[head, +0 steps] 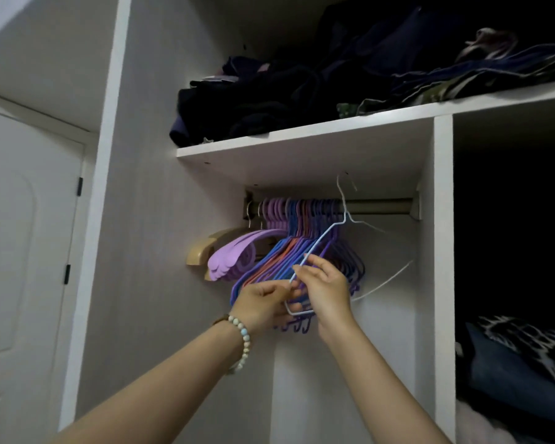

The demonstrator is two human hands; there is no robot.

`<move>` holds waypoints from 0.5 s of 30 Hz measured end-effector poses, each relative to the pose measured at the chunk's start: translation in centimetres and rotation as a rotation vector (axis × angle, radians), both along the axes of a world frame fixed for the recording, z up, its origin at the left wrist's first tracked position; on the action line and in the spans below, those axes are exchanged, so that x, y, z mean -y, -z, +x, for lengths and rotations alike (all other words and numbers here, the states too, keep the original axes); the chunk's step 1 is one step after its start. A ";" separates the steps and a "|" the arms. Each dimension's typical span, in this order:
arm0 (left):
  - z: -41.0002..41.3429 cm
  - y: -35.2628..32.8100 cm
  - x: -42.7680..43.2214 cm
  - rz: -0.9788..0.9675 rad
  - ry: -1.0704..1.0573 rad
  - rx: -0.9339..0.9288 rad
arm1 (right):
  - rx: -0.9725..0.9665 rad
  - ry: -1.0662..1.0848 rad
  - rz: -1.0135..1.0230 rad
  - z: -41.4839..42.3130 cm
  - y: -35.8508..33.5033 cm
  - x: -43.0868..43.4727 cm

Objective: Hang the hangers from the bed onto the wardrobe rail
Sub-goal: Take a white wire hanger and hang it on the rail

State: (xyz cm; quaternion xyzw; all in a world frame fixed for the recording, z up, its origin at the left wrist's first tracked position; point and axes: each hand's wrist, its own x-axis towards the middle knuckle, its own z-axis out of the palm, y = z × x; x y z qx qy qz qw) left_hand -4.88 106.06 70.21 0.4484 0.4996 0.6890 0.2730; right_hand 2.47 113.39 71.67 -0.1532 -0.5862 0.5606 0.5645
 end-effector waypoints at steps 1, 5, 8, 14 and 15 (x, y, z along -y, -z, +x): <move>0.0 -0.4 -0.8 -0.007 0.004 -0.011 | 0.005 0.016 -0.010 -0.1 -0.3 -0.7; 0.0 -1.8 -3.3 -0.026 -0.030 -0.101 | 0.029 0.100 -0.022 -0.8 -1.1 -3.2; -0.2 -2.1 -4.7 -0.052 -0.047 -0.129 | 0.065 0.131 -0.059 -1.5 -1.2 -4.7; -0.9 -1.1 -4.6 -0.146 -0.085 -0.234 | 0.139 0.101 -0.063 -1.2 0.3 -5.3; -1.0 -0.8 -4.3 -0.154 -0.086 -0.248 | 0.155 0.125 -0.044 -1.2 0.7 -5.3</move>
